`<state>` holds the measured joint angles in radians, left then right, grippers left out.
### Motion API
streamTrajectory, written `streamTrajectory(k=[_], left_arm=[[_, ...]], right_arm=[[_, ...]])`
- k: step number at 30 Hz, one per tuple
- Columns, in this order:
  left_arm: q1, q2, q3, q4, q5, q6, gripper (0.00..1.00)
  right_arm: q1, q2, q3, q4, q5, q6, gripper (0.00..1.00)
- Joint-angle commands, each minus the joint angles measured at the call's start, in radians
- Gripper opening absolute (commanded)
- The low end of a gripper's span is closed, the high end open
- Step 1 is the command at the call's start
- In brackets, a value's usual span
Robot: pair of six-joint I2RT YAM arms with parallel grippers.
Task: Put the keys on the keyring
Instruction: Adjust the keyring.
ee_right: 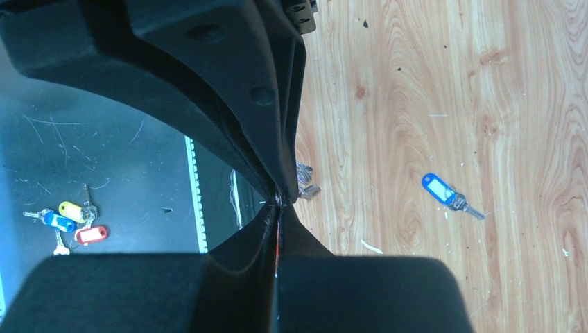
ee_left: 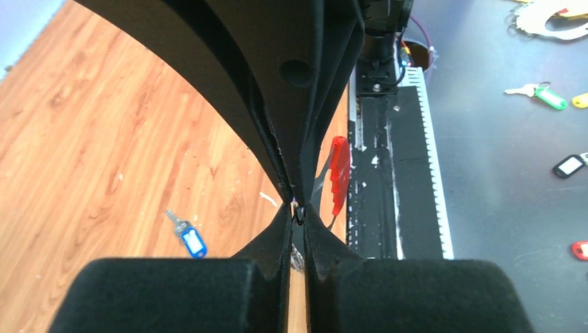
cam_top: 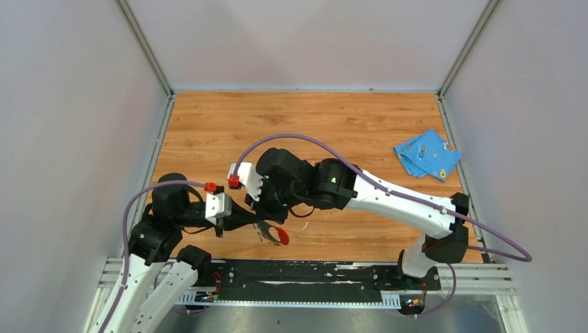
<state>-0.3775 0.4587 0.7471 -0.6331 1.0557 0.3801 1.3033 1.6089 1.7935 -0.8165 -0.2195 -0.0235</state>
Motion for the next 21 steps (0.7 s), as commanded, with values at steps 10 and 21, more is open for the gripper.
streamTrajectory(k=[10, 21], left_arm=[[-0.001, -0.009, 0.033, 0.065, 0.092, 0.026, 0.00], [-0.001, -0.011, 0.084, 0.065, 0.109, 0.073, 0.00]], right_arm=[[-0.012, -0.191, -0.227, 0.258, -0.148, 0.014, 0.42], [-0.090, -0.385, -0.427, 0.401, -0.141, 0.018, 0.58]])
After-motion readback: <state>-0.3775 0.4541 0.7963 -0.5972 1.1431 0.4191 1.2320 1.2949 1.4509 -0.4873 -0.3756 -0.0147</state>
